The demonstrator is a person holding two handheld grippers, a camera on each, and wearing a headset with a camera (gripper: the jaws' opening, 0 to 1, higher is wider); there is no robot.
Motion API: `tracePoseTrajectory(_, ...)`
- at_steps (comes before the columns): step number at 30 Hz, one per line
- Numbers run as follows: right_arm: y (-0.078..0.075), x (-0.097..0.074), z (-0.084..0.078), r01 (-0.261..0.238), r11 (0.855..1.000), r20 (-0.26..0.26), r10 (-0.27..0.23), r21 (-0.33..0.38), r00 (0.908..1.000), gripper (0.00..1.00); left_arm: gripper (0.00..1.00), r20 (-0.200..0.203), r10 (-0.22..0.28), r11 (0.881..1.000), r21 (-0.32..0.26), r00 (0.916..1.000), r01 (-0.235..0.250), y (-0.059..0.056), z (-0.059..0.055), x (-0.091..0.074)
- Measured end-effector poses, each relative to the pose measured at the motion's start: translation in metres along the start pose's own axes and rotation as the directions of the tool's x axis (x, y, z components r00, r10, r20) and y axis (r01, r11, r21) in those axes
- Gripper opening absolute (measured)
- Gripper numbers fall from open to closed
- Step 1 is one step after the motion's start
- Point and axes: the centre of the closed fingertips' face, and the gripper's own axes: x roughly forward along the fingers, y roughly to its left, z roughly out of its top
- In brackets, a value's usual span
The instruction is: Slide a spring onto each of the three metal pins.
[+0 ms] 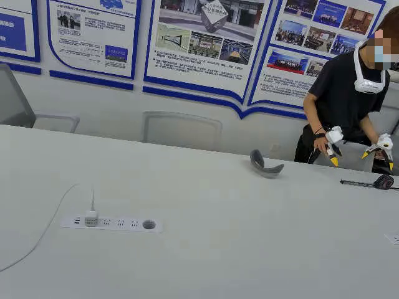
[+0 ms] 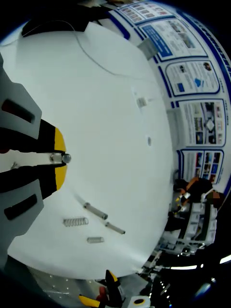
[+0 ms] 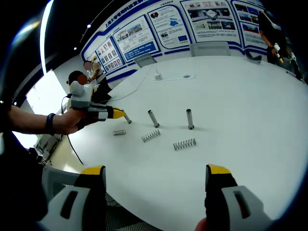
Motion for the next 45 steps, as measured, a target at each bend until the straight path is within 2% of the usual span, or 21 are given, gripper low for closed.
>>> tracePoseTrajectory(10, 0.001, 0.001, 0.001, -0.001, 1.0, 0.004, 0.001, 0.003, 1.0, 0.86, 0.08, 0.002, 0.011, 1.0, 0.017, 0.9999, -0.011, -0.001, 0.0, -0.001)
tracePoseTrajectory(22, 0.001, 0.002, -0.002, -0.003, 1.0, -0.001, 0.003, 0.001, 1.0, 0.86, 0.08, 0.012, 0.025, 1.0, 0.004, 0.9996, -0.025, 0.001, -0.002, -0.001)
tracePoseTrajectory(30, 0.002, 0.002, -0.005, -0.005, 1.0, -0.004, 0.005, 0.003, 1.0, 0.86, 0.08, -0.011, 0.027, 1.0, 0.006, 0.9996, -0.027, 0.001, -0.01, -0.002)
tracePoseTrajectory(42, 0.001, 0.003, -0.009, -0.007, 1.0, -0.007, 0.007, 0.014, 1.0, 0.87, 0.21, -0.027, 0.002, 1.0, -0.029, 0.9996, -0.002, 0.002, -0.026, -0.01)
tracePoseTrajectory(45, 0.002, 0.003, -0.011, -0.009, 1.0, -0.011, 0.009, 0.016, 0.9999, 0.87, 0.22, -0.032, -0.006, 1.0, -0.017, 0.9995, 0.005, 0.0, -0.03, -0.013)
